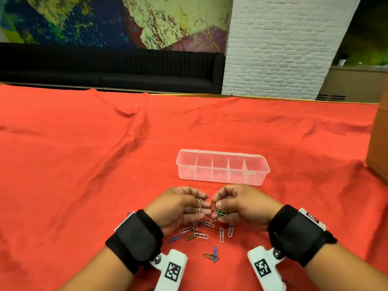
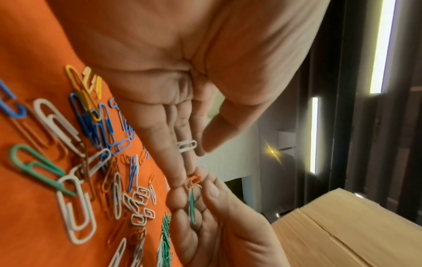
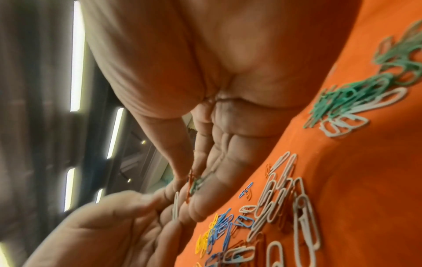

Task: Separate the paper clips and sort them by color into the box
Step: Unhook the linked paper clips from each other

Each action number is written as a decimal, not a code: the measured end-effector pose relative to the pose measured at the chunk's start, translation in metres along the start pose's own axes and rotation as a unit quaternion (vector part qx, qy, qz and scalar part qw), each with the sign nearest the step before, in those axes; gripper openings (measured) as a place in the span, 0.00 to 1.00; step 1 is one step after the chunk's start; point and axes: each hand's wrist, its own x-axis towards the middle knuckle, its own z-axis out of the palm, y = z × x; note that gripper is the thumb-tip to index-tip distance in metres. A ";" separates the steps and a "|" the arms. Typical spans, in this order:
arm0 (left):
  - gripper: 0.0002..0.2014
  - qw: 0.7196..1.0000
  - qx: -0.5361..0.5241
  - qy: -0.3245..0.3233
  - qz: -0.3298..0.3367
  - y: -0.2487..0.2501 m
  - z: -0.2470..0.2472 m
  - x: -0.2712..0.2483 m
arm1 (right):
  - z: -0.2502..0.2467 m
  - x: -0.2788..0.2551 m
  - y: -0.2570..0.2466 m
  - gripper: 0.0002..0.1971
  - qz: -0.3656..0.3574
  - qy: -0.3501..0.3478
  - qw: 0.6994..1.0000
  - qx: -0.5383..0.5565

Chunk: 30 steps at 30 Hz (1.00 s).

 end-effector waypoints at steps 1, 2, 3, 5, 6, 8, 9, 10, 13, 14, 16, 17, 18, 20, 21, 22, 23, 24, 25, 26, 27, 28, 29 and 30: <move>0.10 1.000 0.017 -0.012 0.005 0.000 0.001 -0.001 | 0.001 0.001 -0.001 0.07 -0.009 0.001 1.000 -0.024; 0.11 0.999 0.042 -0.021 0.011 0.000 0.002 -0.001 | 0.003 0.002 -0.003 0.08 -0.015 0.002 0.999 -0.041; 0.13 0.997 0.073 -0.028 0.018 0.000 0.002 -0.001 | 0.004 0.002 -0.004 0.09 -0.021 0.004 0.998 -0.057; 0.16 0.990 0.132 -0.027 0.031 -0.002 0.003 0.002 | 0.006 0.002 -0.007 0.10 -0.028 0.007 0.996 -0.086; 0.17 0.987 0.157 -0.021 0.038 -0.002 0.003 0.003 | 0.008 0.001 -0.009 0.10 -0.028 0.007 0.995 -0.098; 0.17 0.980 0.191 -0.002 0.051 -0.003 0.003 0.005 | 0.011 0.000 -0.011 0.10 -0.026 0.014 0.994 -0.105; 0.15 0.978 0.199 0.004 0.057 -0.002 0.003 0.006 | 0.011 0.000 -0.012 0.09 -0.023 0.018 0.994 -0.101; 0.14 0.977 0.203 0.004 0.060 -0.001 0.003 0.006 | 0.012 0.000 -0.013 0.08 -0.019 0.021 0.995 -0.093; 0.10 0.975 0.212 -0.002 0.062 0.002 0.001 0.005 | 0.011 -0.002 -0.015 0.06 -0.005 0.017 0.999 -0.045; 0.09 0.975 0.215 -0.002 0.060 0.003 0.000 0.004 | 0.010 -0.002 -0.015 0.07 0.001 0.012 1.000 -0.025; 0.08 0.973 0.225 -0.006 0.051 0.003 -0.002 0.004 | 0.009 -0.004 -0.016 0.08 0.009 0.001 1.000 0.004; 0.07 0.970 0.237 -0.013 0.048 0.003 -0.002 0.003 | 0.009 -0.005 -0.016 0.08 0.011 -0.005 1.000 0.013; 0.07 0.966 0.252 -0.020 0.050 0.003 -0.002 0.002 | 0.008 -0.006 -0.016 0.10 0.011 -0.011 1.000 0.020; 0.07 0.958 0.277 -0.015 0.068 0.002 0.000 -0.001 | 0.008 -0.008 -0.016 0.12 0.002 -0.013 1.000 0.027; 0.09 0.955 0.285 -0.003 0.082 0.001 0.001 -0.002 | 0.009 -0.009 -0.016 0.13 -0.005 -0.009 1.000 0.026; 0.11 0.951 0.293 0.011 0.095 0.001 0.003 -0.003 | 0.010 -0.011 -0.016 0.14 -0.011 -0.005 1.000 0.022; 0.12 0.948 0.299 0.023 0.108 0.000 0.004 -0.003 | 0.012 -0.012 -0.015 0.14 -0.016 -0.003 1.000 0.018; 0.12 0.945 0.303 0.033 0.119 -0.001 0.005 -0.003 | 0.014 -0.014 -0.015 0.14 -0.020 0.001 1.000 0.014; 0.11 0.943 0.304 0.042 0.127 -0.001 0.006 -0.002 | 0.016 -0.015 -0.015 0.14 -0.023 0.007 1.000 0.010; 0.09 0.943 0.302 0.051 0.132 -0.001 0.007 -0.002 | 0.018 -0.015 -0.015 0.13 -0.026 0.017 1.000 0.004; 0.08 0.941 0.303 0.061 0.136 -0.001 0.008 -0.001 | 0.020 -0.016 -0.015 0.13 -0.029 0.030 0.999 -0.003; 0.06 0.940 0.305 0.067 0.137 0.000 0.008 -0.001 | 0.022 -0.016 -0.015 0.12 -0.031 0.044 0.999 -0.010; 0.05 0.939 0.309 0.069 0.137 0.000 0.008 -0.002 | 0.023 -0.016 -0.015 0.12 -0.033 0.057 0.998 -0.016; 0.05 0.937 0.314 0.066 0.136 0.001 0.008 -0.002 | 0.023 -0.015 -0.014 0.12 -0.035 0.068 0.997 -0.021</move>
